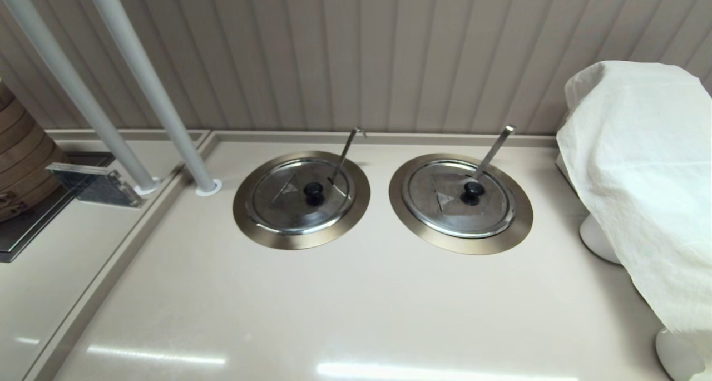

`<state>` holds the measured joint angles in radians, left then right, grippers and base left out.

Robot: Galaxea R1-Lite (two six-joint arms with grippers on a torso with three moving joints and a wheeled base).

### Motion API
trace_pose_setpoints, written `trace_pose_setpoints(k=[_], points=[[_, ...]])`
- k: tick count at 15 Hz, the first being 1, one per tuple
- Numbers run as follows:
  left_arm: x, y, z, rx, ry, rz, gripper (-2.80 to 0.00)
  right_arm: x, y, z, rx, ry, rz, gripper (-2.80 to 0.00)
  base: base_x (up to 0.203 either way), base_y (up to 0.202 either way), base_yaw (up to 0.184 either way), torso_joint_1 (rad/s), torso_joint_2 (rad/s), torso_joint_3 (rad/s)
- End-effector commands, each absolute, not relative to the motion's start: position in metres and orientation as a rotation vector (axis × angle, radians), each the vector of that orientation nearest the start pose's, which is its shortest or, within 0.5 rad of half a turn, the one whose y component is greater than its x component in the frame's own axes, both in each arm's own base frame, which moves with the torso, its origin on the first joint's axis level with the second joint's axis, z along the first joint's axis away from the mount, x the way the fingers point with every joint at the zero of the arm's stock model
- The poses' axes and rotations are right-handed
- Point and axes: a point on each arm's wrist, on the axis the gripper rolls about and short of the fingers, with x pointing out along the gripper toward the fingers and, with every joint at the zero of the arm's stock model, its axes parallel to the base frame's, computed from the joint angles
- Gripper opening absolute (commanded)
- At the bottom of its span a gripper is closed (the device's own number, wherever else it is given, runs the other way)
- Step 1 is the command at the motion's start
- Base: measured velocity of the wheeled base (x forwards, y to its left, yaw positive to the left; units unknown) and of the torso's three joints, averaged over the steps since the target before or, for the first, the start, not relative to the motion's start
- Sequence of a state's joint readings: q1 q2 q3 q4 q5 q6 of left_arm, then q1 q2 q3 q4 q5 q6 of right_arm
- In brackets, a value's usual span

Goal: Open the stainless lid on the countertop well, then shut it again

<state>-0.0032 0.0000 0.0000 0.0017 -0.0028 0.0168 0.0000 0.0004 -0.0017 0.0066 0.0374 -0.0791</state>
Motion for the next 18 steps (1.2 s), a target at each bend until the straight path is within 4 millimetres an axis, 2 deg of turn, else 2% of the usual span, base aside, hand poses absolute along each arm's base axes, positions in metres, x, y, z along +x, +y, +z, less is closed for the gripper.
trace_pose_setpoints(k=[1,18], points=[[-0.0226,0.0,0.0749,0.017,0.005,-0.006,-2.8,-0.0229,0.0008,0.0757,-0.08,0.003,0.037,0.0,0.0,0.0,0.0,0.0,0.0,0.0],[-0.0227,0.0,0.0749,0.017,0.003,-0.006,-2.8,-0.0232,0.0008,0.0749,-0.056,0.025,0.034,0.0,0.0,0.0,0.0,0.0,0.0,0.0]])
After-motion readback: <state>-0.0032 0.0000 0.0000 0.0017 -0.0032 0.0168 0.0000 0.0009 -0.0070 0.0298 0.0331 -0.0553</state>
